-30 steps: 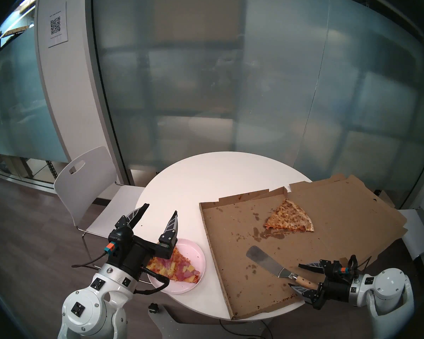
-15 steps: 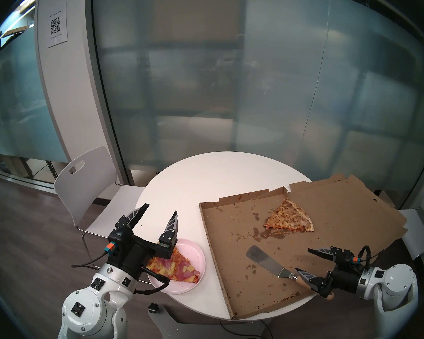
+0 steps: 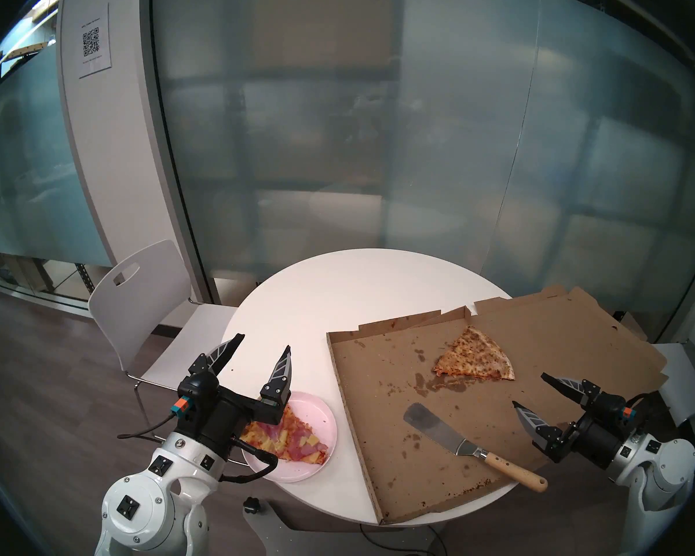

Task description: Put pizza slice onto the plate

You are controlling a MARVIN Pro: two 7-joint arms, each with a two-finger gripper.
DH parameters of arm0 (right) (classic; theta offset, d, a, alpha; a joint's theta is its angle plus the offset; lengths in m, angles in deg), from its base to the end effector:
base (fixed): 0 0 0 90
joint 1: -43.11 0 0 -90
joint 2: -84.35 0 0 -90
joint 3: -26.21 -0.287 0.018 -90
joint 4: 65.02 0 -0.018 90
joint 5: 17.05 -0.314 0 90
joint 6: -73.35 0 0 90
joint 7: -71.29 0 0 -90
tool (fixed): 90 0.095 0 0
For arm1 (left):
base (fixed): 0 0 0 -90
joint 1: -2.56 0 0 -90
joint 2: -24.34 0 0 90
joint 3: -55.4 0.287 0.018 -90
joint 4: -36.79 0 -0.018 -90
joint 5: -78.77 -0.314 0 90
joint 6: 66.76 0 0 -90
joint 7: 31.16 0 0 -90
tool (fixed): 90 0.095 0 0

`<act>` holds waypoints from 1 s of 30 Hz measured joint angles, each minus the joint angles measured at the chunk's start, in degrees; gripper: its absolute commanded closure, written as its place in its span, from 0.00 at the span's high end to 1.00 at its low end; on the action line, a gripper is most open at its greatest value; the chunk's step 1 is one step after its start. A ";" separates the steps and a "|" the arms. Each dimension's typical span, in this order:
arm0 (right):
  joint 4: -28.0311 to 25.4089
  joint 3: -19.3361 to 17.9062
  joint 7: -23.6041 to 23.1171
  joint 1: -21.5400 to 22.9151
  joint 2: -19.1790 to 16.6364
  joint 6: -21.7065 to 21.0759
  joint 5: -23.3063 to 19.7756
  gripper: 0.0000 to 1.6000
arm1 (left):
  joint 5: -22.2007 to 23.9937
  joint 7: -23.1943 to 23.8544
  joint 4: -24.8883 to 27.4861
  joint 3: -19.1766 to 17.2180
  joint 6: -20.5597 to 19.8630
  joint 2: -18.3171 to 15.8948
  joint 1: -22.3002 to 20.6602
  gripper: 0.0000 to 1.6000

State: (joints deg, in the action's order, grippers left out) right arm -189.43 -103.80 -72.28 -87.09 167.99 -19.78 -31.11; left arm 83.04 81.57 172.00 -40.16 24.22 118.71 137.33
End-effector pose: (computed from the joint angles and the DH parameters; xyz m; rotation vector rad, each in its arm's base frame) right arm 0.1865 -0.1594 -0.2394 -2.2144 -0.6651 -1.8811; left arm 0.2142 -0.0071 -0.2282 2.0137 -0.2284 2.0897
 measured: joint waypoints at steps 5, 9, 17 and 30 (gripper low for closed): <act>0.95 0.21 1.49 1.10 1.72 1.26 -1.05 1.00 | 0.00 0.01 0.00 0.00 0.00 0.01 0.00 1.00; 1.64 0.50 2.23 1.94 2.42 1.70 -1.62 1.00 | -0.01 0.01 0.00 0.00 0.01 0.01 0.00 1.00; 1.91 0.56 3.19 3.01 3.11 1.58 -2.58 1.00 | -0.01 0.01 0.00 0.00 0.01 0.03 0.00 1.00; 1.92 0.43 3.83 3.71 3.56 -0.36 -3.33 1.00 | -0.02 0.02 0.00 0.00 0.01 0.04 0.00 1.00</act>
State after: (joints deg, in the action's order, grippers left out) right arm -187.52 -103.37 -68.45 -83.37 171.55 -20.14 -34.44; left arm 83.02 81.59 172.00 -40.16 24.23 118.75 137.33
